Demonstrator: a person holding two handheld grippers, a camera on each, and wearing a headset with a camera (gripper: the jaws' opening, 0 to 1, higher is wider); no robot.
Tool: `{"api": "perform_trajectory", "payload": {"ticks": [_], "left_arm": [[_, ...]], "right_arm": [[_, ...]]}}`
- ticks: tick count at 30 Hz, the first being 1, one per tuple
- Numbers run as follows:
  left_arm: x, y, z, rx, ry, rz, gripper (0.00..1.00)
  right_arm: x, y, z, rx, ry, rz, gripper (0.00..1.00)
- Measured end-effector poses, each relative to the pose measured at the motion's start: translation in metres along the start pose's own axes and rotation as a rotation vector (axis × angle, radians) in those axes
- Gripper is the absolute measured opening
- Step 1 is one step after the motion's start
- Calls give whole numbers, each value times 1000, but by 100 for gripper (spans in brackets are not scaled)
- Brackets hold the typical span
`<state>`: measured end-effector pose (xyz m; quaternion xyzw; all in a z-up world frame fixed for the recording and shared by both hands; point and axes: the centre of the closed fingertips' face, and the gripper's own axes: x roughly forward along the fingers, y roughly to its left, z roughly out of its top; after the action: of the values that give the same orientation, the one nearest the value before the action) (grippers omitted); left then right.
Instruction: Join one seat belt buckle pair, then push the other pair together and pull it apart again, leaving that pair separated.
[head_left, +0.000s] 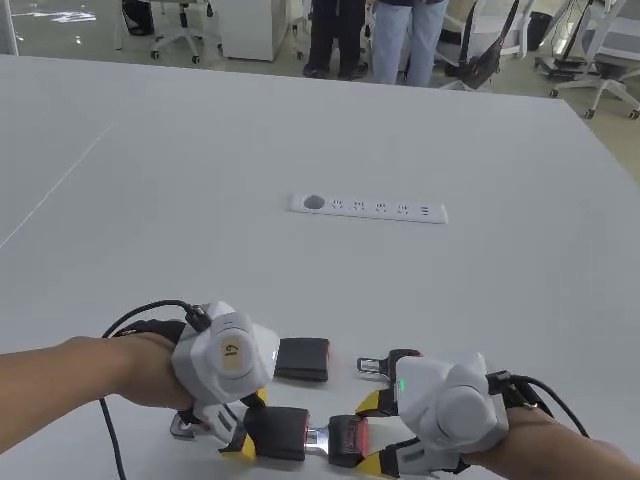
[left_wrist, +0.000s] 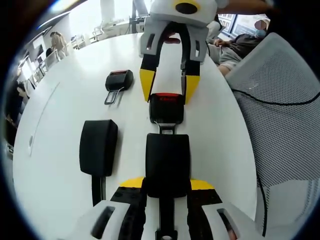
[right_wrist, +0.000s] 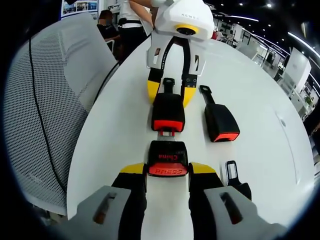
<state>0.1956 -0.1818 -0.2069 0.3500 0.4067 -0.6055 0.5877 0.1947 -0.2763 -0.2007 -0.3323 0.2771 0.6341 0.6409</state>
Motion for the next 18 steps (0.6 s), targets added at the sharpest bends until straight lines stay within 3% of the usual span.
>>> {"api": "perform_trajectory", "payload": {"ticks": [18], "left_arm": [[1, 1, -2, 16, -19, 21, 31]], "right_arm": [[1, 3, 1, 40, -15, 0, 30]]}}
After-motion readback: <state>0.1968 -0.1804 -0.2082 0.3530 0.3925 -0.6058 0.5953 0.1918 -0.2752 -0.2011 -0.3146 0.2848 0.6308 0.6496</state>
